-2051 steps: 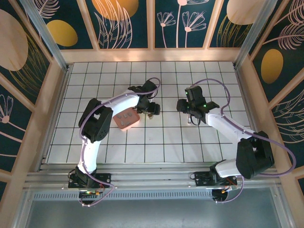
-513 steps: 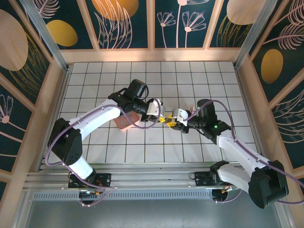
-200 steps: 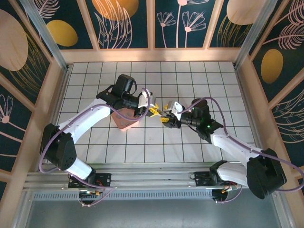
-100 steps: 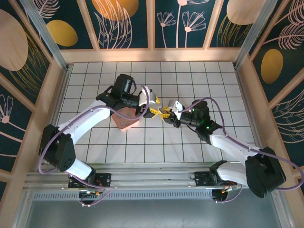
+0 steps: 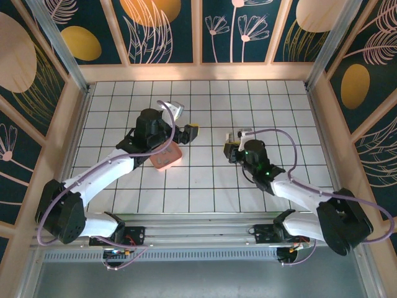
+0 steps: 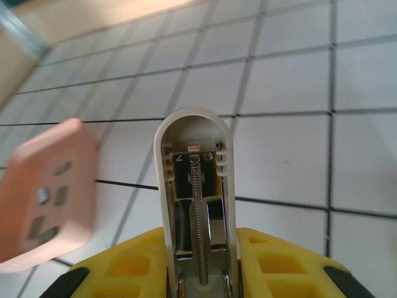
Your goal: Load the staples into the stapler
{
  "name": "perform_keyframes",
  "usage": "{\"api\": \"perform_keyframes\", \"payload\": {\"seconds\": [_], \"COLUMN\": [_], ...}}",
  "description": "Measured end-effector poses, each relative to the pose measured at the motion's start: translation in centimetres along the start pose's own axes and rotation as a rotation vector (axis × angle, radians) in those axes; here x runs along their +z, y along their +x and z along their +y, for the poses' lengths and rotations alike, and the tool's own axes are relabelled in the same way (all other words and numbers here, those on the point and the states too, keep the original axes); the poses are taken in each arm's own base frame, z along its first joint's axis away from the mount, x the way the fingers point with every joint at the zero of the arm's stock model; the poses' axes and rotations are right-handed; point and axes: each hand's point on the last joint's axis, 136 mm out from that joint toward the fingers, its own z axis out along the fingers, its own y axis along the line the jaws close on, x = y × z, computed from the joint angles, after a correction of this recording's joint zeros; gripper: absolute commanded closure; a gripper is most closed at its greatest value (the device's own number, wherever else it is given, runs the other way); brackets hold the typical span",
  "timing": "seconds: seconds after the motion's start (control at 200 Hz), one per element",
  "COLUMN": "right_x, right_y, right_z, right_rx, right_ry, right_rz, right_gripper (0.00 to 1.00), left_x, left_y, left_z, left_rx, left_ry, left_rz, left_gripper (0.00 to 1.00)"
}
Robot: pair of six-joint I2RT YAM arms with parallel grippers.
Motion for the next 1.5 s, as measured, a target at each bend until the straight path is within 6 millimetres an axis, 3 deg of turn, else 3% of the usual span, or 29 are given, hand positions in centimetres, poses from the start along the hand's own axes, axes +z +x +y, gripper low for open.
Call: {"api": "perform_keyframes", "payload": {"seconds": [0.23,0.395,0.781,1.081,1.331,1.502], "right_x": [2.6,3.8,6.2,6.5,6.5,5.2], "right_y": [1.7,2.9,4.1,4.9,5.0,2.9], "right_z": [-3.5,-4.8,-5.7,-6.1,-6.0,-5.0], "right_rx": [0.112,0.138,0.125,0.134,0.144,0.128], "right_ry": [0.239,0.315,0.375,0.392,0.389,0.358], "right_rz": [0.102,0.131,0.171,0.189,0.193,0.164], "right_gripper": [0.84,0.82,0.75,0.55,0.53,0.53], "left_x": [-0.3,-0.8,-1.0,-1.1,-1.1,-1.0], "left_y": [3.6,4.8,5.6,6.8,7.5,8.8], "left_z": [4.5,6.2,6.6,6.9,7.1,7.6], "left_rx": [-0.288,-0.373,-0.483,-0.519,-0.543,-0.59], "left_ry": [-0.224,-0.318,-0.347,-0.369,-0.381,-0.417], "left_rz": [0.015,0.018,0.02,0.044,0.065,0.116], "left_gripper": [0.07,0.07,0.06,0.06,0.09,0.16]}}
